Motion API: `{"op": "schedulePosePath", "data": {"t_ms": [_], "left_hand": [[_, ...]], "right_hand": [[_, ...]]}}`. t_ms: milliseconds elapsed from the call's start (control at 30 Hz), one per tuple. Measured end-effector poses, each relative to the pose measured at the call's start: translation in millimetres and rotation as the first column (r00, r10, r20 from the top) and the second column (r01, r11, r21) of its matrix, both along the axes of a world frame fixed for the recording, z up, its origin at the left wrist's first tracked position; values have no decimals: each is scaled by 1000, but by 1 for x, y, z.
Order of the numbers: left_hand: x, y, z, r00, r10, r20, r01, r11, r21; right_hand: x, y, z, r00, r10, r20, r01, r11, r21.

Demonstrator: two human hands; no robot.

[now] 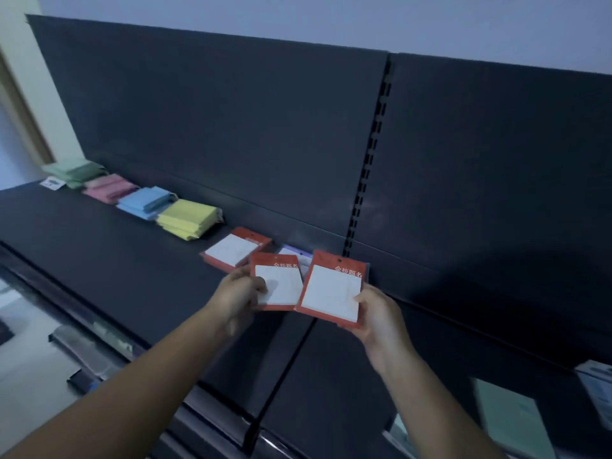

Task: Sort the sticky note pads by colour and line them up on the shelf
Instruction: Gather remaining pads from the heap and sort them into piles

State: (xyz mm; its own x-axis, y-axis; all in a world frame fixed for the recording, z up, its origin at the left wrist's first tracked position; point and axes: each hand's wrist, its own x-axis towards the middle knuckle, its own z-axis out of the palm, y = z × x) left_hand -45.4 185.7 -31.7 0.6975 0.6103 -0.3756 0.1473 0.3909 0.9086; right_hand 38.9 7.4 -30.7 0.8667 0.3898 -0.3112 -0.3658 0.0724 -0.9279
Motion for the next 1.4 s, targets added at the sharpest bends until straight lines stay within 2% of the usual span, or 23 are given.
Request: {"op": "schedulePosePath", "data": {"t_ms": [233, 433, 600, 733, 800, 900, 967, 1133, 1300, 1400], "left_hand": [[-2, 92, 0, 997, 71, 35, -72, 996, 43], [22, 161, -15, 999, -27, 44, 18, 981, 191], [40, 191, -30, 988, -155, -3, 147, 924, 353], [45, 203, -46, 980, -196, -38, 186, 829, 527], [43, 202, -51, 977, -212, -30, 195, 824, 532], [39, 199, -54, 970, -244, 15, 213, 874, 437], [38, 198, -56, 960, -279, 25, 241, 868, 434], [36, 200, -54, 938, -344, -49, 319, 794, 517], [45, 185, -33, 933, -357, -42, 255, 574, 778], [55, 151, -24, 909, -411, -74, 297, 511, 807]], "right_hand": [[-9, 97, 3, 999, 40, 26, -42, 998, 47], [-12, 189, -7, 997, -56, 56, 59, 996, -71], [-13, 234, -17, 970, -197, 140, 210, 974, -83], [-18, 255, -27, 955, -196, 223, 232, 962, -147], [-21, 262, -32, 957, -178, 231, 226, 953, -200], [-25, 271, -38, 957, -159, 243, 219, 944, -247], [-27, 276, -40, 958, -138, 250, 206, 940, -270], [-30, 275, -34, 954, -114, 276, 196, 937, -290], [-35, 251, -17, 936, -63, 345, 156, 956, -250], [-35, 218, -7, 925, -84, 371, 194, 943, -271]]}}
